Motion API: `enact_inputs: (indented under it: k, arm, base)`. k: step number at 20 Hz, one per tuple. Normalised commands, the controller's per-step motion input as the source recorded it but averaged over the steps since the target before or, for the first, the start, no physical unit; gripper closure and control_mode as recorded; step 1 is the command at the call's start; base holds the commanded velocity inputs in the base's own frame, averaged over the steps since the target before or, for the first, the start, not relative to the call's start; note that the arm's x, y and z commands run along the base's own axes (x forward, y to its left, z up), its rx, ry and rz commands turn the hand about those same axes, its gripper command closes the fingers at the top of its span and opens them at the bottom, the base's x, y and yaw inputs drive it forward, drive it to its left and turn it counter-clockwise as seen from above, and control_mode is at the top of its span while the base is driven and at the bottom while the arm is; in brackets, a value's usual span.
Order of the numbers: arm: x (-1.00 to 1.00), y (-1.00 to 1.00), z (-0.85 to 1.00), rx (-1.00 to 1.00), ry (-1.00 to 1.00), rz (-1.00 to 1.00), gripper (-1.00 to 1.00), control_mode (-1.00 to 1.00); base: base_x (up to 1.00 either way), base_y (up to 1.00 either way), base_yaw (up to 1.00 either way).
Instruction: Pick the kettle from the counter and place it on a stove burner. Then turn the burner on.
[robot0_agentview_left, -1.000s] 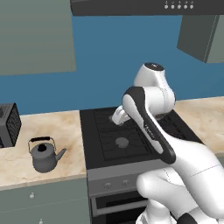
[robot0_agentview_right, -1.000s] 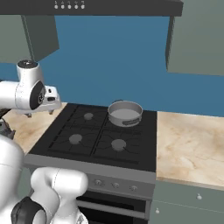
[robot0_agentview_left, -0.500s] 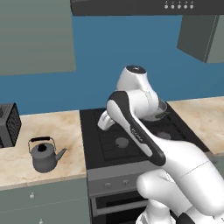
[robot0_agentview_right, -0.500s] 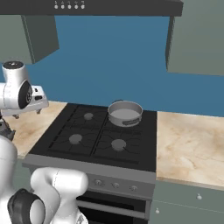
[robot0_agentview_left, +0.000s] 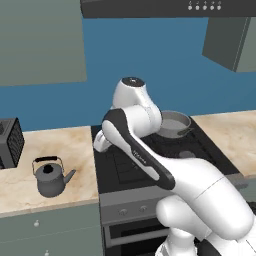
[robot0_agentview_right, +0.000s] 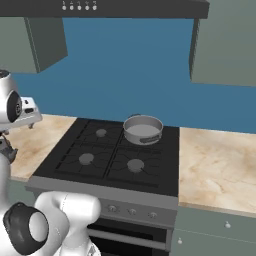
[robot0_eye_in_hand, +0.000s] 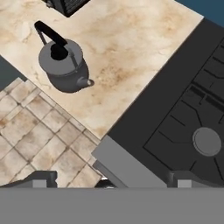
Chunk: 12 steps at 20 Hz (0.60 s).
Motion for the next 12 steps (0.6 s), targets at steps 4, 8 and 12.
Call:
enact_inputs:
  k: [4,8,12]
  arm:
    - [0.01,0.48,-0.01,-0.01,0.0,0.02,-1.0,-1.0]
    - [0.01,0.45,-0.06,-0.01,0.0,0.03,-1.0,-1.0]
    - [0.01,0.42,-0.12,-0.03,0.0,0.04,-1.0,-1.0]
  base:
    - [0.0,0.0,0.0]
    - [0.0,0.0,0.0]
    - [0.0,0.0,0.0]
